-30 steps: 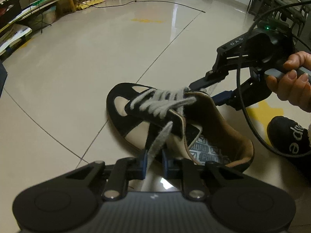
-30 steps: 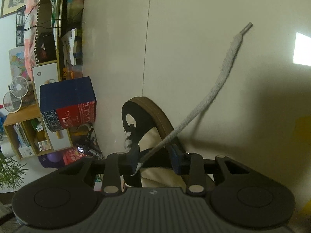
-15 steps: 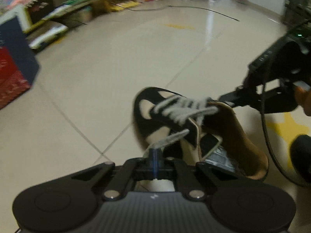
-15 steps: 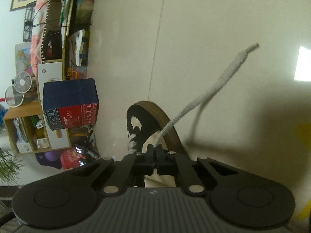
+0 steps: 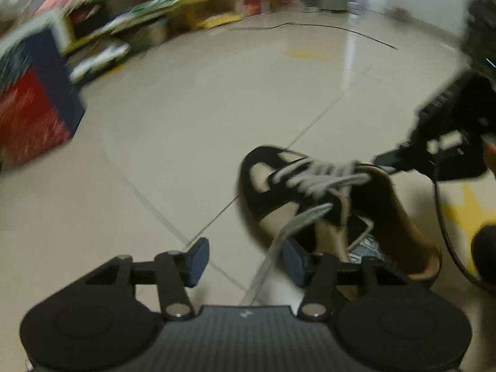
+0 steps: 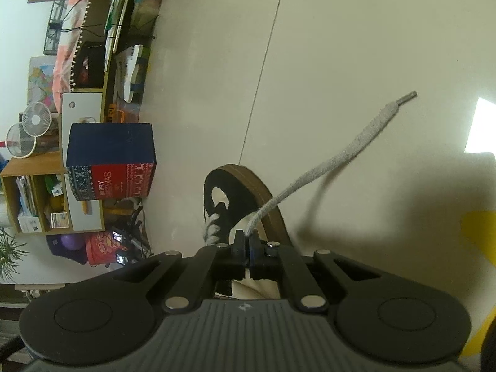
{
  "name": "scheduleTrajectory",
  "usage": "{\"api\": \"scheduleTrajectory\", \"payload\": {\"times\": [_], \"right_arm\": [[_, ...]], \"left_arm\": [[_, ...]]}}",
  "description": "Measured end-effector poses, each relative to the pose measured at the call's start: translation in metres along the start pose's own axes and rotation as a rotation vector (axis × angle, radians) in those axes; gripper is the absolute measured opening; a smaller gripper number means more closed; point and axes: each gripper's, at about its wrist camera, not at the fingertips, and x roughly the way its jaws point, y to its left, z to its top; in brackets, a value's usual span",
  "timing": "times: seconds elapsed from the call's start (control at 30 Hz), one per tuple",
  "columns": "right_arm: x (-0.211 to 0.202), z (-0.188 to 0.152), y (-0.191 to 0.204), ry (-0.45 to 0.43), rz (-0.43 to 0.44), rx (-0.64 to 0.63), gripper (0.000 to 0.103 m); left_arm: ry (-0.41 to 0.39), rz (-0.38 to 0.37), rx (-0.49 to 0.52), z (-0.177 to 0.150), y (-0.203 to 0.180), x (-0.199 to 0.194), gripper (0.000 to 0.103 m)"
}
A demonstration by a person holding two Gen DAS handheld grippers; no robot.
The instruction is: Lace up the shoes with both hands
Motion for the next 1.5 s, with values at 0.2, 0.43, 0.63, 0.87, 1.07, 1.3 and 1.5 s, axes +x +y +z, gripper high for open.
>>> {"api": "scheduleTrajectory", "payload": {"times": [0.2, 0.43, 0.63, 0.87, 1.07, 1.3, 1.5], "right_arm": [[0.001, -0.001, 0.002, 0.001, -0.002, -0.006, 0.003], [0.002, -0.002, 0.001, 0.008, -0.004, -0.008, 0.003], [-0.001, -0.004, 0.006, -0.011, -0.012, -0.053, 0.003], [-0.010, -0.010, 0.021, -0.060, -0.032, -0.145, 0.002], [-0.004, -0.009, 0.007, -0.047, -0.096, -0.083, 0.002], [-0.001, -0.004, -0.013, -0.030, -0.143, 0.021, 0.005], [-0.017, 0.011, -0.041, -0.113, -0.218, 0.098, 0.008]], "left_arm": [[0.002, -0.006, 0.172, 0.007, -0.017, 0.010, 0.048], [-0.002, -0.038, 0.318, 0.011, -0.033, 0.020, 0.003], [-0.032, 0.088, 0.337, 0.008, -0.043, 0.015, 0.001], [-0.047, 0.199, 0.254, 0.000, -0.041, -0.003, 0.001], [-0.012, 0.191, 0.222, -0.010, -0.041, -0.001, 0.001], [0.051, 0.174, 0.201, -0.011, -0.039, 0.004, 0.002], [0.148, 0.209, 0.123, -0.020, -0.021, 0.016, 0.005]]}}
